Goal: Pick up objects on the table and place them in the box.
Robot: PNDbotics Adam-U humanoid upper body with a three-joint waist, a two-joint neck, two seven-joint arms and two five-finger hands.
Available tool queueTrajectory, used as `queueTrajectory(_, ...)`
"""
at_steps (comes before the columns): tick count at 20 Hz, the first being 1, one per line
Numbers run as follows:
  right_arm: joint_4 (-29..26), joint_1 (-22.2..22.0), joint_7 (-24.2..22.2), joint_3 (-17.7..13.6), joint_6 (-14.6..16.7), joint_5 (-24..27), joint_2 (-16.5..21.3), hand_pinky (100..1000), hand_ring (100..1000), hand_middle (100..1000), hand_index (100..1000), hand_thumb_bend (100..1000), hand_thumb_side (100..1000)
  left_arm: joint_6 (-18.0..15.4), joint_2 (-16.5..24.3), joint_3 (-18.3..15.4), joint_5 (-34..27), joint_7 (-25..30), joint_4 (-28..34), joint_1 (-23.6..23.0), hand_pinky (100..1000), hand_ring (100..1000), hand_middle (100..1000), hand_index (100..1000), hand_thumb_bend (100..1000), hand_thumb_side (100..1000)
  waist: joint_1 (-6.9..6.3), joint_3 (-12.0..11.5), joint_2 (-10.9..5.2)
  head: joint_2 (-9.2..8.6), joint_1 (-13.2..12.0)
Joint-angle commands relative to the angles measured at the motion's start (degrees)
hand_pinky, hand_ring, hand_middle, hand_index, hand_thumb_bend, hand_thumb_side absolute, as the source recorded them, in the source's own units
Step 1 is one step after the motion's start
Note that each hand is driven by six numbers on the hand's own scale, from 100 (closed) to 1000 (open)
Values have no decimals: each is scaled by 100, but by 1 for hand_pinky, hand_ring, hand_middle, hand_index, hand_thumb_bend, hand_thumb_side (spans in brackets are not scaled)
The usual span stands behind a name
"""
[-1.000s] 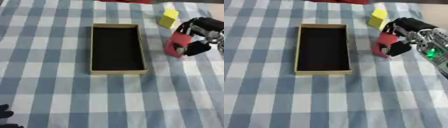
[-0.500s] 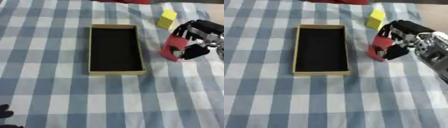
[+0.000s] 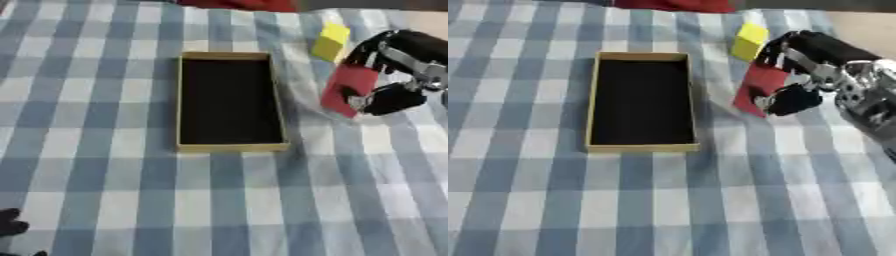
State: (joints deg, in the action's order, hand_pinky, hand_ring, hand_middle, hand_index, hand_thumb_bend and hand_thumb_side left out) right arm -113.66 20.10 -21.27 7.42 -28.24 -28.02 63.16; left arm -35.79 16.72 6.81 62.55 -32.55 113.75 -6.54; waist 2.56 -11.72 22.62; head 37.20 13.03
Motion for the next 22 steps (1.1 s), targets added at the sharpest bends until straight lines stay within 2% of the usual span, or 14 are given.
queueTrajectory(1,-93,119,149,-151,191,117,285,616,463,446,713,100,223,-94,129,-57,-47,-72,84,-28,650,698,575,417,100,194,-11,11,-139,18,-24)
queueTrajectory(6,-93,315,277,-72,738,278,352,615,462,444,710,100,207,-102,164,-61,-85,-72,84,-18,650,697,575,417,100,192,12,3,-170,59,-65)
queueTrajectory(10,-93,605,176,114,1039,257,348,615,464,446,710,100,208,-130,209,-62,-141,-76,84,-7,650,697,575,418,100,188,35,-40,-209,106,-82)
queueTrajectory(16,-93,1264,-208,494,1165,214,89,615,464,446,709,100,227,-181,268,-57,-244,-50,84,12,649,696,575,419,100,183,63,-148,-267,190,-43)
queueTrajectory(22,-93,1706,-590,871,1085,-26,-257,613,465,447,707,100,251,-229,302,-59,-347,-31,84,57,649,696,575,420,100,182,91,-272,-283,216,47)
